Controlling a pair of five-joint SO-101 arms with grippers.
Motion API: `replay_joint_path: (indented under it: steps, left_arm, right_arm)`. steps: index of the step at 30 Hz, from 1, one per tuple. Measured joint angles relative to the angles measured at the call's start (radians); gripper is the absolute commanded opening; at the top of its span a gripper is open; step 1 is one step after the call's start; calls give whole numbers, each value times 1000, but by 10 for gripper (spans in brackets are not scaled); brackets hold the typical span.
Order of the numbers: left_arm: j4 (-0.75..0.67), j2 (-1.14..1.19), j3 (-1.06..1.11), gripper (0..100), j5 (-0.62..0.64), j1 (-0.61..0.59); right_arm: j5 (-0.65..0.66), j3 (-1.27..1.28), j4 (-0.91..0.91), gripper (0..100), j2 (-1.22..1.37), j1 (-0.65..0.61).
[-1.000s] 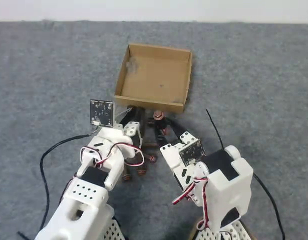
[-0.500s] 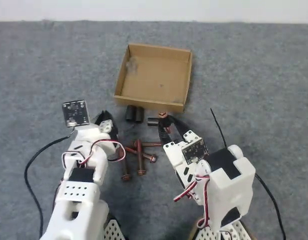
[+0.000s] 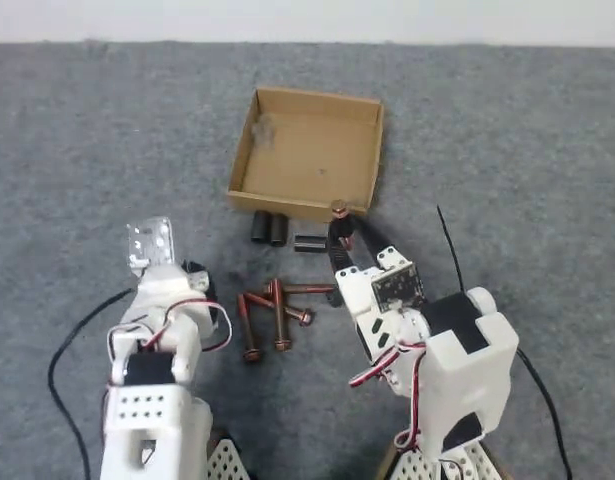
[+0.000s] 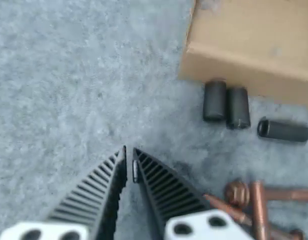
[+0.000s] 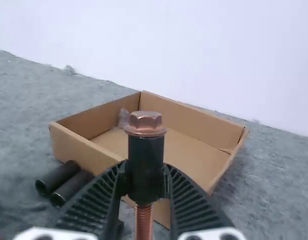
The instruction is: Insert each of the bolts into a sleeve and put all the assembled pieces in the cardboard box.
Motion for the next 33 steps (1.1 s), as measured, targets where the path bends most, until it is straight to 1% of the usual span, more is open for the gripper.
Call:
replay_joint_path:
  steps: [6, 10, 13, 17, 20, 24, 30, 33]
  left_arm:
    - [107, -261, 95, 16, -23, 3]
    - [247, -417, 98, 16, -54, 14]
    - [324, -485, 98, 16, -75, 12]
    - [342, -493, 98, 16, -106, 34]
    - [342, -493, 98, 16, -110, 34]
    - [342, -483, 98, 16, -126, 48]
    - [342, -471, 98, 17, -126, 51]
    - [342, -471, 98, 17, -164, 68]
  right_arm:
    - [0, -72, 0, 6, 0, -3]
    - [0, -124, 6, 6, 0, -3]
    - [0, -173, 80, 6, -5, -3]
    - [0, -230, 233, 6, -81, -3]
    - [0, -267, 368, 6, -189, -3]
    - [0, -341, 615, 6, -341, -3]
    - [0, -531, 1103, 6, -477, -3]
    - [0, -651, 1336, 6, -483, -3]
